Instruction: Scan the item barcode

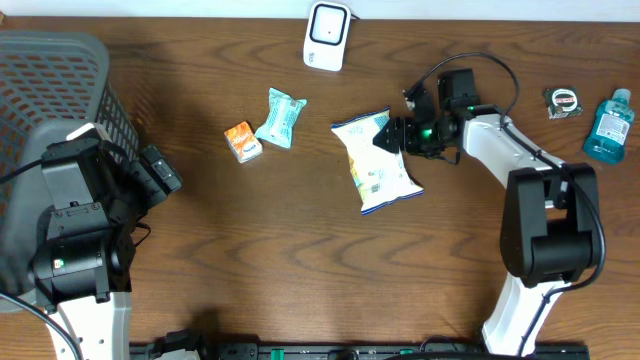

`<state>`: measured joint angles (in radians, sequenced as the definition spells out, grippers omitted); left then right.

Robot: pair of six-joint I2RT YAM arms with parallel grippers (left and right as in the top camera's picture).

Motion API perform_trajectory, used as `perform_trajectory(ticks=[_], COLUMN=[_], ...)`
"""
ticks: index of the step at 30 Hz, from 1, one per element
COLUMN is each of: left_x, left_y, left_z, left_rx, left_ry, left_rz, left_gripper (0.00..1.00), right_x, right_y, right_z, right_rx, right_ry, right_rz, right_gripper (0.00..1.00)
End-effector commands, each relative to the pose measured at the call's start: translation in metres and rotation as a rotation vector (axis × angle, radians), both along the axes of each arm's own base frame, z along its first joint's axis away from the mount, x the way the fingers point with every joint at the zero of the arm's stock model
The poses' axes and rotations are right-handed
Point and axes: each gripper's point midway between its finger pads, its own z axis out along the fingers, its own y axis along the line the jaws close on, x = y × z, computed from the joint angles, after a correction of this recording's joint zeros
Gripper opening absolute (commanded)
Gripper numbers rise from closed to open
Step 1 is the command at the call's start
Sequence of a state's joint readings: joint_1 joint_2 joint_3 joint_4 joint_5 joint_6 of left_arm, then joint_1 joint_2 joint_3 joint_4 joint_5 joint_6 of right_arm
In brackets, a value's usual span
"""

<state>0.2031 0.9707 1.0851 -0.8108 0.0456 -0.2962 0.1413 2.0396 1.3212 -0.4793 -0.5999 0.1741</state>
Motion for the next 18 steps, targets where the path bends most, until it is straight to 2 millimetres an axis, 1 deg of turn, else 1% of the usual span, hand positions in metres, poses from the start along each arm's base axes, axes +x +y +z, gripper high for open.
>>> perform_trajectory(ticks=[1,3,4,6,7,8,11,13,18], left_x=[0.0,0.0,0.0,0.0,0.0,0.0,0.0,0.0,0.0], left_y=[0.004,0.004,0.004,0.004,0.004,0.004,0.004,0.004,0.004], left_z=[0.002,0.002,0.002,0.002,0.002,0.002,0.002,0.002,0.002], left_rx=[0.003,0.003,0.003,0.003,0.003,0.003,0.003,0.003,0.003], left_ry=[-0.003,-0.003,-0.003,-0.003,-0.003,-0.003,-0.003,-0.003,-0.003], left_rz=[0.021,0.021,0.021,0.021,0.021,0.021,0.021,0.021,0.021], left_gripper=[0.98,0.98,0.98,0.98,0.98,0.98,0.98,0.98,0.98], right_x=[-0.011,-0.014,-0.015,-0.016,-0.016,-0.016,-0.011,-0.006,0.009], right_y=[0.02,0.023,0.025,0.029,0.033,0.035,0.043,0.046,0.054], right_z=[-0.018,-0.023,-0.023,-0.019,-0.014,-0.01,0.009,0.026,0.081], right_rx=[0.022,0.021,0.027,0.056,0.082,0.104,0.192,0.246,0.345], right_ry=[0.056,0.069,0.071,0.073,0.07,0.068,0.046,0.021,-0.095], right_rz=[0.045,0.054,0.059,0.07,0.079,0.085,0.109,0.124,0.171], right_gripper=[0.53,0.38,0.29,0.09,0.02,0.01,0.01,0.01,0.01])
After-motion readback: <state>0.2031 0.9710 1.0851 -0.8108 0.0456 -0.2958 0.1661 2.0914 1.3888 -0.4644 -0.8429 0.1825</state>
